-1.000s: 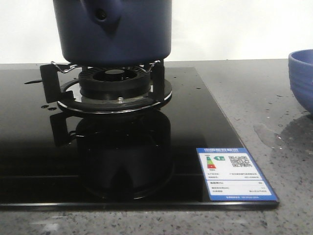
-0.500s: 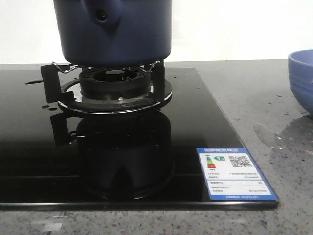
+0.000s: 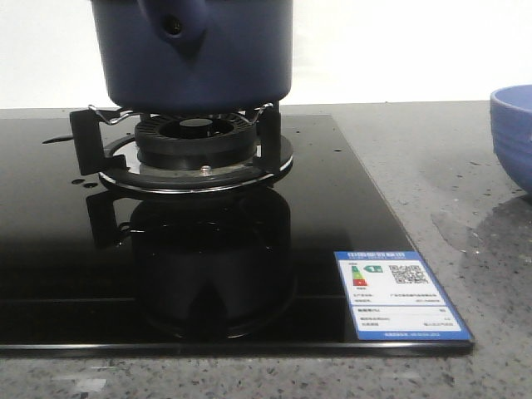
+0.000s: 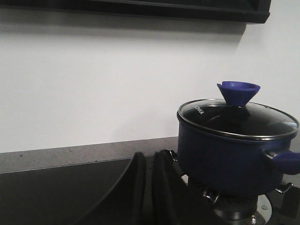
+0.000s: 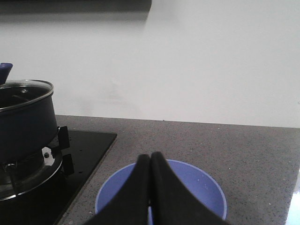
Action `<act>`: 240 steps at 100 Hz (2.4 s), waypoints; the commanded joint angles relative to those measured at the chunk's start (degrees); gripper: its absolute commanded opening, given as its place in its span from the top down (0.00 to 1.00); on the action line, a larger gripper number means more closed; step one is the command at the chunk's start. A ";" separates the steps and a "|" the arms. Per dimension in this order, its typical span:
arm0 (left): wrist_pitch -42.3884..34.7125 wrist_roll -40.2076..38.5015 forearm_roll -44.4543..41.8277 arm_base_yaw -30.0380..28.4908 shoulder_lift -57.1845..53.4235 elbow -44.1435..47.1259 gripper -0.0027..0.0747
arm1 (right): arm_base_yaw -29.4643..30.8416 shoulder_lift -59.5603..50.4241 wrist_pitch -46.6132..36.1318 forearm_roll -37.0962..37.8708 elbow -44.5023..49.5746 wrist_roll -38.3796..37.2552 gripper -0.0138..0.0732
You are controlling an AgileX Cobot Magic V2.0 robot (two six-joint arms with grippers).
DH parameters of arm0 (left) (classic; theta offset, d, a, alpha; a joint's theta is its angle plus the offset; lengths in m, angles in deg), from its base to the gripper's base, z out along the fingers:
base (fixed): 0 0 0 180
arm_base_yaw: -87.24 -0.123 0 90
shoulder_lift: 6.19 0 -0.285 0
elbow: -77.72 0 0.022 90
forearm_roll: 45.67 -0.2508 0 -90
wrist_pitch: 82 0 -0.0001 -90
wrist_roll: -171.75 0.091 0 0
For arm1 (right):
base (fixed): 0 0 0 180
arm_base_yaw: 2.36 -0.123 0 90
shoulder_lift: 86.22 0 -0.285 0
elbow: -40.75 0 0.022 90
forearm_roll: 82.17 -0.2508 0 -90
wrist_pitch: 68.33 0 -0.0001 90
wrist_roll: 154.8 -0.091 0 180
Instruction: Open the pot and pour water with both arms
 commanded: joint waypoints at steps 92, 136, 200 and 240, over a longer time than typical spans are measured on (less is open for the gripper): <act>1.33 -3.51 -12.10 0.49 0.33 -1.56 0.99 | -0.18 0.61 -4.96 -0.57 -1.14 0.82 0.92; 7.41 -86.07 -94.37 -11.71 -2.27 9.16 0.99 | -0.18 0.61 -4.96 -0.57 -1.14 0.82 0.92; 19.29 -90.89 -101.00 -21.87 -15.93 20.13 0.99 | -0.18 0.61 -4.96 -0.57 -1.14 0.82 0.92; 22.14 -90.51 -96.40 -21.87 -15.93 20.22 0.99 | -0.18 0.61 -4.96 -0.57 -1.14 0.82 0.92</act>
